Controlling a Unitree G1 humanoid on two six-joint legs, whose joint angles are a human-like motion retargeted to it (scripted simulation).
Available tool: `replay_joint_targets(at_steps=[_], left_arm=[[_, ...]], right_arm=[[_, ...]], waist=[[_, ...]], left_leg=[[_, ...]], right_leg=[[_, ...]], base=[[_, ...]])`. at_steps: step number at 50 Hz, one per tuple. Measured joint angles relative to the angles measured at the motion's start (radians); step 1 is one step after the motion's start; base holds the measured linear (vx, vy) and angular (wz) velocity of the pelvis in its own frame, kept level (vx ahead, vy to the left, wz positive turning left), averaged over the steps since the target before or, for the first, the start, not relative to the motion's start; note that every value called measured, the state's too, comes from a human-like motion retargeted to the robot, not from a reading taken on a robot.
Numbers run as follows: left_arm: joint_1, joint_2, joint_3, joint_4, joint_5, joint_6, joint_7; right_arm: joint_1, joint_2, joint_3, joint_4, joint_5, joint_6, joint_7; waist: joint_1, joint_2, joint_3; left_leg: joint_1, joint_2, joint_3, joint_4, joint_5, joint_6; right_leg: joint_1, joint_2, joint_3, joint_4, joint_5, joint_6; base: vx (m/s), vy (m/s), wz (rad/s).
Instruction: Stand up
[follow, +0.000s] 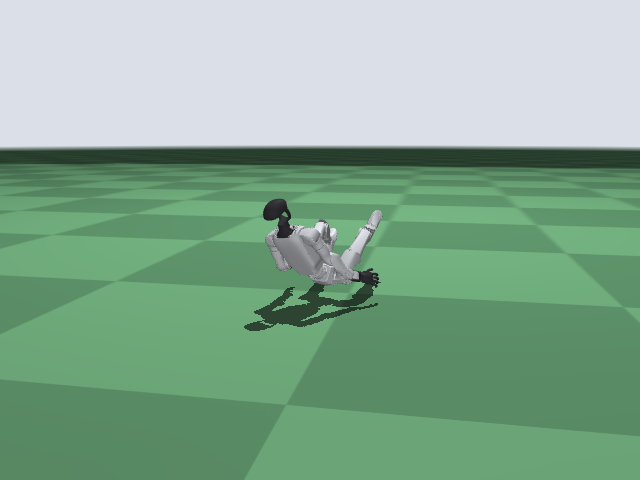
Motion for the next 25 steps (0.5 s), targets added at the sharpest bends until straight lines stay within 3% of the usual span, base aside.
replay_joint_targets(at_steps=[6,8,10,11,12,13,14,18,22,25], left_arm=[[-0.056,0.023,0.046,-0.016,-0.054,-0.019,-0.026],[-0.079,0.011,0.055,-0.023,-0.065,-0.030,-0.055],[-0.086,0.018,0.062,-0.037,-0.068,-0.035,-0.084],[-0.087,0.012,0.063,-0.041,-0.070,-0.030,-0.097],[-0.083,0.015,0.058,-0.044,-0.072,-0.024,-0.107],[-0.070,0.032,0.039,-0.043,-0.075,-0.015,-0.113],[-0.063,0.034,0.034,-0.047,-0.075,-0.012,-0.103],[-0.096,0.010,0.024,-0.044,-0.058,-0.020,0.004],[-0.161,0.020,0.025,-0.009,-0.063,-0.024,0.039],[-0.224,0.066,0.025,0.020,-0.065,-0.031,0.029]], right_arm=[[0.025,0.129,-0.059,-0.320,0.224,-0.222,-0.088],[-0.014,0.195,-0.134,-0.373,0.176,-0.254,-0.097],[-0.063,0.234,-0.167,-0.371,0.162,-0.298,-0.079],[-0.077,0.229,-0.162,-0.365,0.186,-0.299,-0.072],[-0.088,0.223,-0.164,-0.358,0.211,-0.297,-0.057],[-0.092,0.216,-0.178,-0.352,0.242,-0.291,-0.024],[-0.100,0.203,-0.178,-0.348,0.264,-0.285,0.001],[-0.128,0.184,-0.155,-0.370,0.231,-0.238,0.036],[-0.135,0.195,-0.125,-0.381,0.176,-0.231,-0.010],[-0.129,0.209,-0.080,-0.375,0.215,-0.237,-0.036]], waist=[[-0.028,-0.015,0.018],[-0.042,-0.001,0.026],[-0.041,0.025,0.021],[-0.002,0.028,-0.002],[0.005,0.026,-0.008],[-0.052,0.017,0.020],[-0.066,0.009,0.028],[-0.051,0.012,0.029],[-0.080,-0.002,0.022],[-0.106,-0.024,0.026]], left_leg=[[0.066,0.068,0.013,0.296,-0.057,0.081],[0.103,0.060,0.000,0.377,-0.229,0.138],[0.115,0.229,0.033,0.240,-0.158,0.072],[0.145,0.200,0.060,0.237,-0.180,0.077],[0.166,0.153,0.060,0.236,-0.181,0.077],[0.168,0.070,0.007,0.236,-0.142,0.065],[0.168,0.043,0.003,0.237,-0.118,0.083],[0.154,0.058,0.024,0.263,-0.093,0.185],[0.214,-0.035,0.005,0.260,-0.143,0.189],[0.252,-0.044,-0.002,0.234,-0.106,0.172]], right_leg=[[0.134,0.091,0.028,0.295,-0.090,0.000],[0.197,0.122,0.065,0.381,-0.124,0.000],[0.331,0.082,-0.011,0.395,-0.055,0.000],[0.440,-0.090,-0.156,0.332,-0.038,0.000],[0.478,-0.157,-0.201,0.275,-0.020,0.000],[0.371,-0.013,-0.048,0.228,0.000,0.000],[0.354,0.010,-0.018,0.184,0.041,0.000],[0.402,-0.050,-0.092,0.140,0.137,0.000],[0.496,-0.179,-0.183,0.173,0.063,0.000],[0.479,-0.153,-0.165,0.195,0.066,0.000]], base=[[-0.23,-0.21,-1.41],[-0.41,0.07,-1.87],[-0.51,0.54,-2.24],[-0.36,0.62,-2.67],[0.07,0.11,-1.29],[0.28,-0.29,0.10],[0.30,-0.32,0.16],[0.02,-0.05,-1.21],[-0.08,0.00,-0.22],[0.18,-0.17,-0.71]])
